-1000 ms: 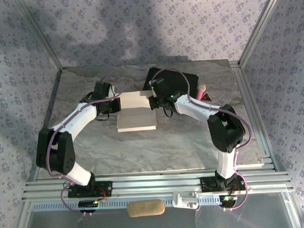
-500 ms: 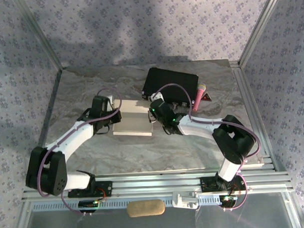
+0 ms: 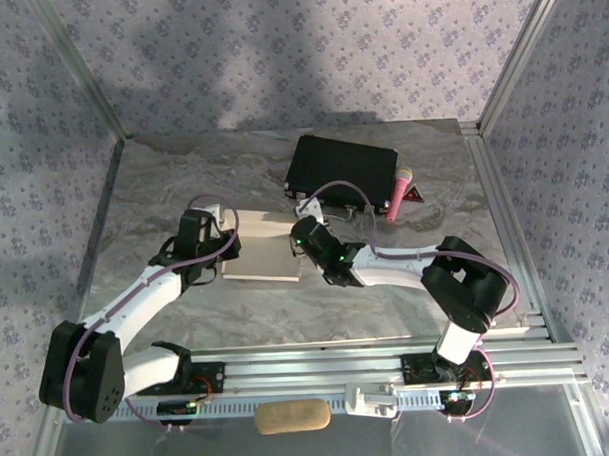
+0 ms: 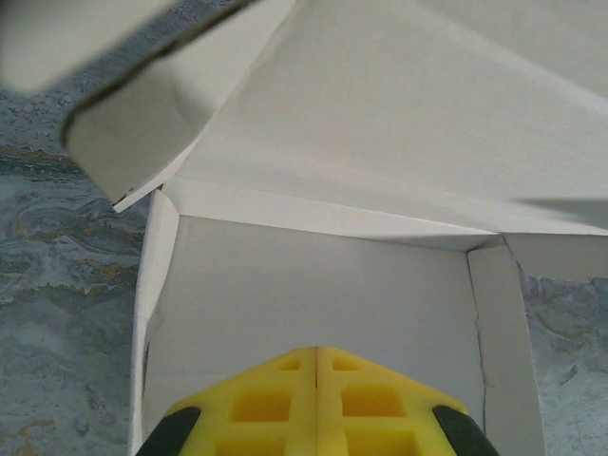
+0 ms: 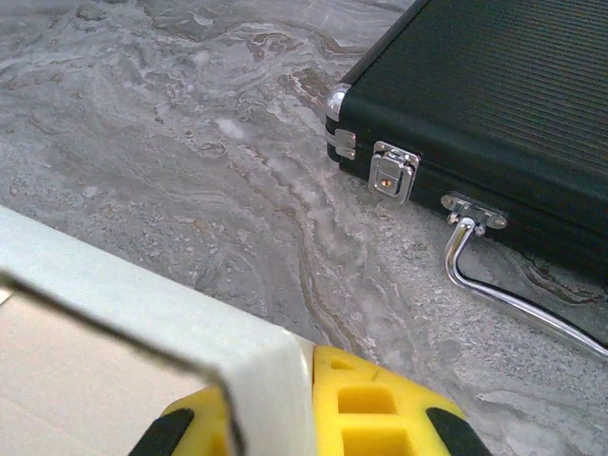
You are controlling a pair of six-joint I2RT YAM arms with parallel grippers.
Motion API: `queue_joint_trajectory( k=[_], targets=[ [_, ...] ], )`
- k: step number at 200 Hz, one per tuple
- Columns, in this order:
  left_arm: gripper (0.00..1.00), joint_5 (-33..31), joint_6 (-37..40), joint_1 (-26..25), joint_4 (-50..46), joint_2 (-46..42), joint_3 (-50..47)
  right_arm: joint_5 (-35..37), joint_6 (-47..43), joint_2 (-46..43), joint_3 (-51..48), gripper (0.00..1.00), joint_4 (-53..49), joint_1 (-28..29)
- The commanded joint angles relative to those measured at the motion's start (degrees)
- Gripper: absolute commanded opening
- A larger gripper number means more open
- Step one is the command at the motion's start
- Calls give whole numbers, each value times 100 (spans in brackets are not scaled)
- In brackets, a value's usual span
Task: Fold the paper box
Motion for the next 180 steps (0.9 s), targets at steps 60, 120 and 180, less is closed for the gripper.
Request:
queue_joint_trajectory(
  k=[60,120,180],
  targets=[
    [57,-277,773,364,-1317,-326,757,-326,-414,131,345,0,-570,-232],
    [55,-77,1478,875,-977,960,1471,-1062,-829,143,535,0,-694,-622],
    [51,325,2238,874,989,1335,1135,-2321,-1685,128,1069,0,-1404,-1236]
  ],
)
